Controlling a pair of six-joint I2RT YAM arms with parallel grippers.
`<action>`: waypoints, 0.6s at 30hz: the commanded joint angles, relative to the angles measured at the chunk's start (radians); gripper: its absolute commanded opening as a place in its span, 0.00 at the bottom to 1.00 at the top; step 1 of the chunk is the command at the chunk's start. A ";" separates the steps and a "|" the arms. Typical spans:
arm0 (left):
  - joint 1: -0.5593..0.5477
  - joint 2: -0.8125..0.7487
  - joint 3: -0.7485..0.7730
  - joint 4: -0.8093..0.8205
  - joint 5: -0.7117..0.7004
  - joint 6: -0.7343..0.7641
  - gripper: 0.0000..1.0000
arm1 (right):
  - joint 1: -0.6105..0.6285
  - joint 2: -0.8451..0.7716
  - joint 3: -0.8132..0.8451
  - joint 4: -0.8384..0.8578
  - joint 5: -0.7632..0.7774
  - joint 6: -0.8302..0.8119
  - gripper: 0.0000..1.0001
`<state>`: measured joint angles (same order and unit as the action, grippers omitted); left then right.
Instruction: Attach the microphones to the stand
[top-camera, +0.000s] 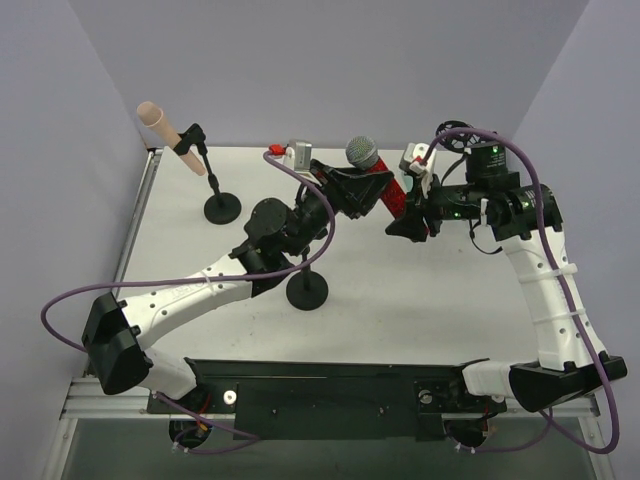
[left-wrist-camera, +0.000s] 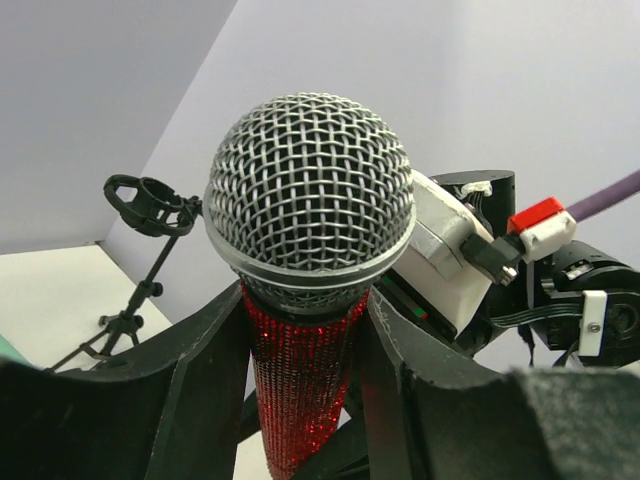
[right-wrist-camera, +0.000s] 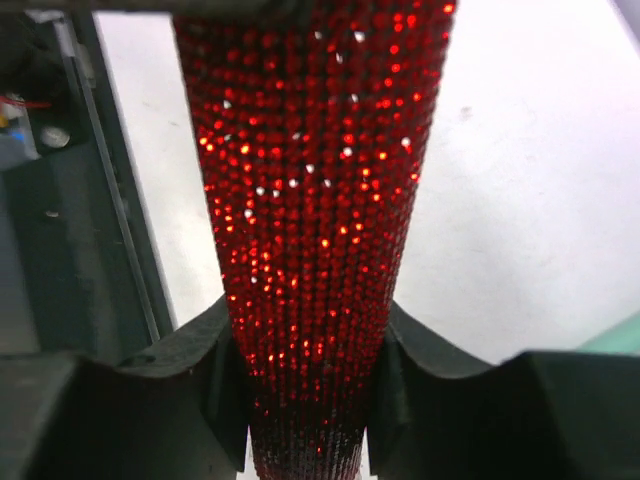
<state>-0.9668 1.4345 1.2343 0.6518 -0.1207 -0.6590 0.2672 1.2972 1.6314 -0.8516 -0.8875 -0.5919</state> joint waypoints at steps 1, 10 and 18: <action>-0.001 -0.048 -0.006 0.095 -0.004 -0.034 0.00 | -0.009 -0.024 -0.015 0.074 -0.114 0.076 0.12; 0.186 -0.225 -0.134 0.009 0.327 -0.206 0.64 | -0.140 -0.173 -0.261 0.186 -0.332 0.116 0.00; 0.422 -0.459 -0.240 -0.341 0.683 -0.041 0.84 | -0.207 -0.239 -0.435 0.197 -0.327 0.049 0.00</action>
<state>-0.6022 1.0630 0.9920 0.4816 0.3443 -0.8066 0.0937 1.0672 1.2240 -0.7021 -1.1419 -0.5175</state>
